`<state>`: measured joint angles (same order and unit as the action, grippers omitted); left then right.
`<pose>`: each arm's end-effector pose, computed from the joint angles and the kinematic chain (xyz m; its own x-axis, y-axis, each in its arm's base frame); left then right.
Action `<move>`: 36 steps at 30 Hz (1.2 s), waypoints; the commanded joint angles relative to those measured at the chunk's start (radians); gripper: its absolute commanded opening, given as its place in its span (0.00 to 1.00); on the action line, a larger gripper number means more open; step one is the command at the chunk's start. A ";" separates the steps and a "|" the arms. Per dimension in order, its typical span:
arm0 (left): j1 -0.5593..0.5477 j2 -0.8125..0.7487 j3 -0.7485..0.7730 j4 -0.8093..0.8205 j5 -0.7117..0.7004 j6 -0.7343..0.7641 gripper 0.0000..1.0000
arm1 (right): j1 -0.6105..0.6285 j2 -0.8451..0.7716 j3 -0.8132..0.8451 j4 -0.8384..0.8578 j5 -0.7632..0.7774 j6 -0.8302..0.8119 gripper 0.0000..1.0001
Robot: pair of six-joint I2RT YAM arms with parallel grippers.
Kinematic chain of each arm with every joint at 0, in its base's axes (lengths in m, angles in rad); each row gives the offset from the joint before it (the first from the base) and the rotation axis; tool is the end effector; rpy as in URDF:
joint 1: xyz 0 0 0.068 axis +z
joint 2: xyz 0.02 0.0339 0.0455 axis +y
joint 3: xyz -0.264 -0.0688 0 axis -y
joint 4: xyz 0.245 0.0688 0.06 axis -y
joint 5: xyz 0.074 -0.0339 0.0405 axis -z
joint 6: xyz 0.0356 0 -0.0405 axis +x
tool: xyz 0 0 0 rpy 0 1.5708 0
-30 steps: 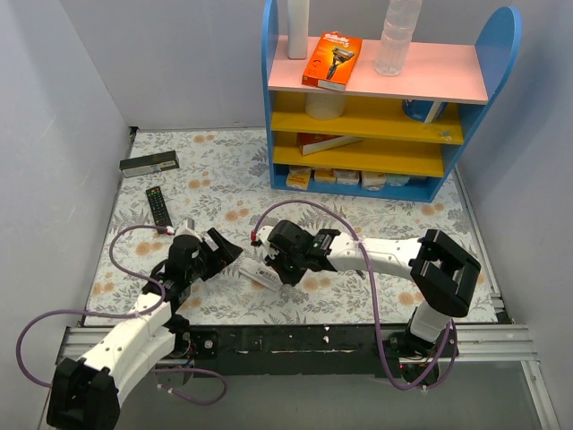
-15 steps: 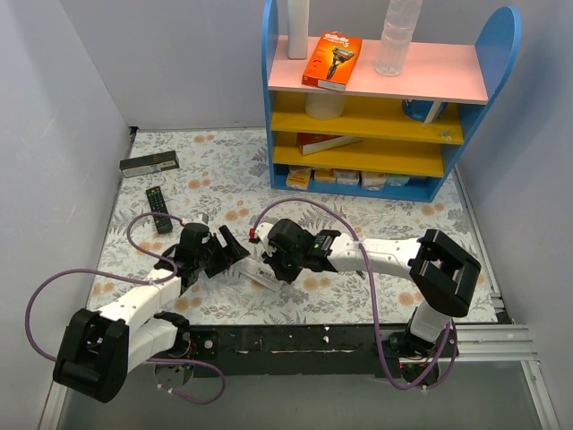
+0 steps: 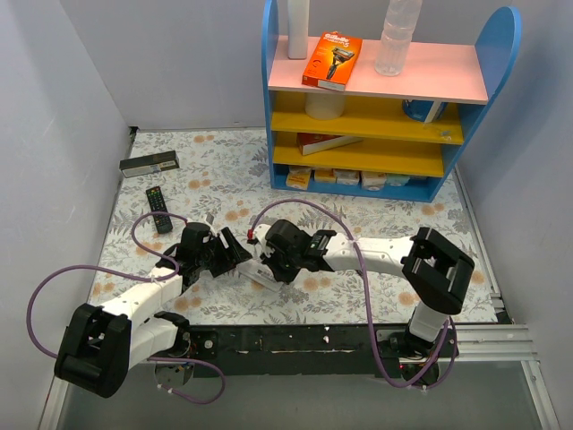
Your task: Load the batteries into the remote control
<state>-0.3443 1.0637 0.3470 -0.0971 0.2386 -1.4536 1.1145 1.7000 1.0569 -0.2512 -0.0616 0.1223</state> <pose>0.1765 -0.0722 0.1496 -0.5575 -0.8253 0.0903 -0.6233 0.3442 -0.7021 0.1543 0.3193 0.1910 -0.4524 -0.6453 -0.6155 -0.8642 0.4876 0.1240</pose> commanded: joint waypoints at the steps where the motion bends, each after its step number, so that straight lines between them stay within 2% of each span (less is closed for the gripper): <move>1: -0.004 -0.001 0.017 0.005 0.037 0.021 0.63 | 0.004 0.013 0.055 0.035 -0.012 0.004 0.08; 7: -0.004 -0.007 0.018 0.004 0.038 0.022 0.63 | 0.005 0.023 0.083 0.004 0.000 0.002 0.08; 15: -0.004 -0.022 0.024 -0.018 0.021 0.030 0.71 | -0.002 -0.033 0.115 -0.048 0.040 -0.010 0.10; 24: -0.005 -0.044 0.029 -0.056 -0.001 0.052 0.79 | -0.018 -0.002 0.109 -0.016 0.016 0.020 0.21; 26: -0.007 -0.050 0.030 -0.070 -0.005 0.062 0.81 | -0.022 -0.003 0.089 0.010 0.009 0.043 0.28; 31: -0.018 -0.053 0.035 -0.092 -0.030 0.070 0.82 | -0.036 0.003 0.094 0.029 -0.009 0.053 0.36; 36: -0.038 -0.059 0.059 -0.122 -0.061 0.075 0.86 | -0.038 0.001 0.087 0.017 -0.020 0.030 0.41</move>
<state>-0.3695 1.0302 0.3630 -0.1722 0.2237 -1.4017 1.0805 1.7061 1.1343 -0.2584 -0.0589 0.1619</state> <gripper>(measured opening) 0.847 0.400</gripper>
